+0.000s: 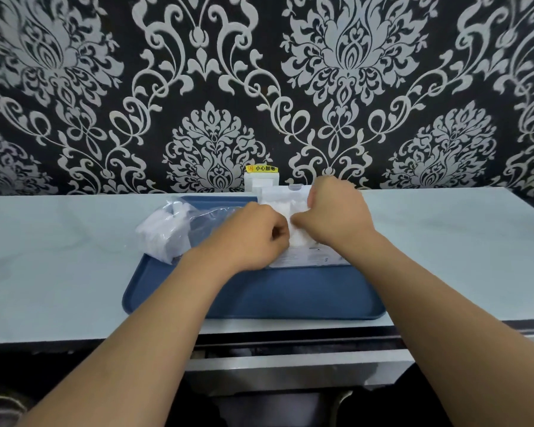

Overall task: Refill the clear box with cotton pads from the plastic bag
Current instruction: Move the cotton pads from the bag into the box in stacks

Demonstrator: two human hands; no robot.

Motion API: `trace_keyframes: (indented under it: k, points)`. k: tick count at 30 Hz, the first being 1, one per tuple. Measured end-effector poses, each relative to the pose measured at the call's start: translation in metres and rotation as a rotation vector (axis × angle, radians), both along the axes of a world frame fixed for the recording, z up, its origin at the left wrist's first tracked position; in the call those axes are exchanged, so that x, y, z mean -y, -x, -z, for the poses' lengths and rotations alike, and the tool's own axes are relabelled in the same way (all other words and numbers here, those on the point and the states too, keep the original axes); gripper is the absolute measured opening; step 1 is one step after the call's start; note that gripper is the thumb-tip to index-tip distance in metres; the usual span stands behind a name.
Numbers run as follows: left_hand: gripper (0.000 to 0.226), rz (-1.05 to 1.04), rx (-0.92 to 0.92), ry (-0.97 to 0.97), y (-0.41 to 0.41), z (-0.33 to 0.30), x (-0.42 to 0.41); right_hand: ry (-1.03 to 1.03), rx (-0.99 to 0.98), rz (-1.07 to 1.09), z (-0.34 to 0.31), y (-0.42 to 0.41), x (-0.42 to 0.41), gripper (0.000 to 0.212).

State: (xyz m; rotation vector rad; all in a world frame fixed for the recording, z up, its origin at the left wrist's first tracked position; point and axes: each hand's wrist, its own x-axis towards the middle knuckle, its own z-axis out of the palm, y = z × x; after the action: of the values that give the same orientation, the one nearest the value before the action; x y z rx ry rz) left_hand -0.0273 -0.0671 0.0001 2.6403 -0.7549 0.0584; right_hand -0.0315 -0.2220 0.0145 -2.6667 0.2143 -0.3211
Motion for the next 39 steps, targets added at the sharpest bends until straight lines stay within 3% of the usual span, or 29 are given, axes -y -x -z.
trace_keyframes:
  k: [2, 4, 9, 13, 16, 17, 21, 25, 30, 33, 37, 39]
  points:
    - [0.019, -0.002, -0.007, -0.019, 0.000, -0.001, 0.001, 0.020, -0.055, -0.019, 0.004, -0.002, -0.003, 0.026]
    - [0.021, 0.008, -0.012, -0.046, -0.001, 0.001, 0.001, 0.169, -0.122, 0.004, 0.005, 0.000, -0.004, 0.038]
    - [0.027, 0.021, -0.032, -0.064, -0.001, 0.006, 0.004, 0.406, -0.112, 0.037, 0.000, 0.000, -0.005, 0.027]
    - [0.024, 0.022, -0.023, -0.040, 0.001, 0.005, 0.006, 0.255, -0.078, -0.044, 0.003, -0.003, -0.003, 0.029]
    - [0.021, 0.003, -0.040, 0.014, -0.002, 0.005, 0.003, 0.072, 0.025, -0.283, -0.003, 0.000, 0.002, 0.014]
    - [0.020, -0.005, -0.056, 0.030, -0.003, 0.005, 0.002, 0.057, 0.026, -0.367, -0.006, 0.003, 0.003, 0.018]
    - [0.023, -0.009, -0.076, 0.027, -0.006, 0.002, -0.003, 0.154, -0.150, -0.484, -0.009, 0.011, 0.000, 0.024]
    - [0.022, 0.000, -0.073, 0.003, -0.005, 0.002, -0.005, 0.444, -0.392, -0.379, -0.006, 0.007, -0.011, 0.028]
    - [0.020, 0.011, -0.083, -0.053, -0.003, 0.003, -0.006, 0.528, -0.472, -0.326, -0.010, 0.008, -0.018, 0.032]
    - [0.017, 0.033, -0.084, 0.083, 0.003, -0.003, -0.010, 0.410, -0.388, -0.394, -0.014, 0.010, -0.014, 0.034]
    - [0.020, -0.096, 0.039, 0.575, 0.005, -0.024, -0.038, 0.060, 0.076, -0.513, -0.027, 0.019, -0.021, 0.022]
    - [0.019, -0.204, 0.125, 0.666, 0.001, -0.030, -0.062, -0.143, 0.057, -0.624, -0.028, 0.025, -0.039, 0.027]
